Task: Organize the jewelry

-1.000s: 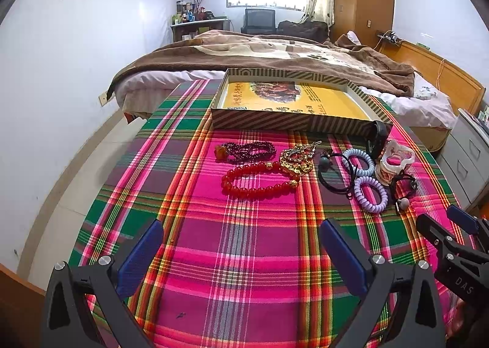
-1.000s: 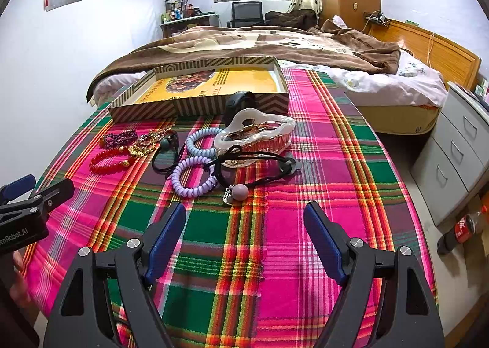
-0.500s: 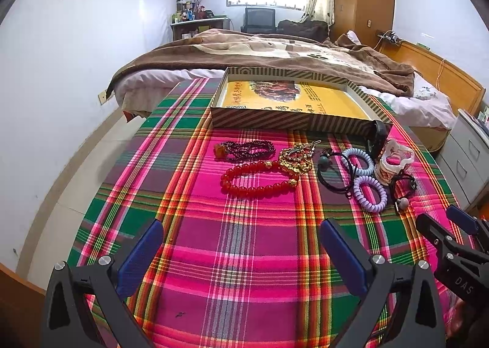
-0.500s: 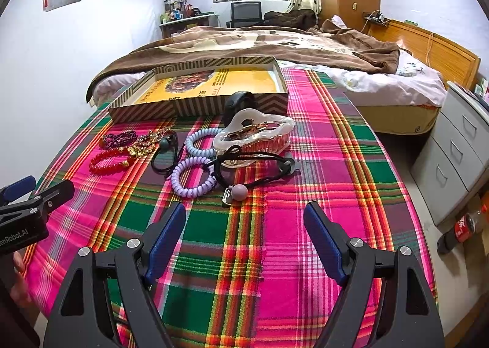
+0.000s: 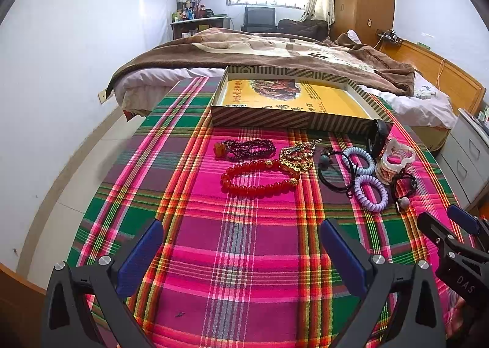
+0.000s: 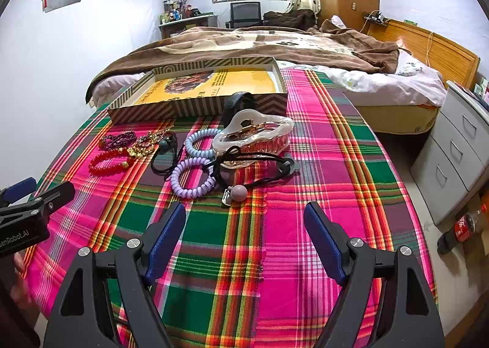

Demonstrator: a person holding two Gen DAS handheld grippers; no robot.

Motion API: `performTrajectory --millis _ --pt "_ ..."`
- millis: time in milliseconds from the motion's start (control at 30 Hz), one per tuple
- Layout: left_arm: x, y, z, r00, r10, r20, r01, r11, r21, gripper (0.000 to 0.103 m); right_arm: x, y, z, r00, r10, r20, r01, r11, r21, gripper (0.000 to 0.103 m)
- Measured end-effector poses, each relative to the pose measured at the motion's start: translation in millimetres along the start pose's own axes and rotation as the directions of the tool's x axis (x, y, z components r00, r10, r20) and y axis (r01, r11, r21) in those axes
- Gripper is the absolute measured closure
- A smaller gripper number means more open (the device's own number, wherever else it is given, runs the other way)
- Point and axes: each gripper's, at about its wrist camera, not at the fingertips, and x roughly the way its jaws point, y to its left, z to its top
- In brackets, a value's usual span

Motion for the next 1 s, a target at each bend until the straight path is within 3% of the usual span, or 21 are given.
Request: performTrajectory --millis 1000 --pt "4.9 4.5 2.8 1.0 -0.009 -0.013 0.009 1.0 -0.004 0.0 6.4 4.3 3.4 1.0 0.006 -0.002 -0.006 1.0 -0.004 0.023"
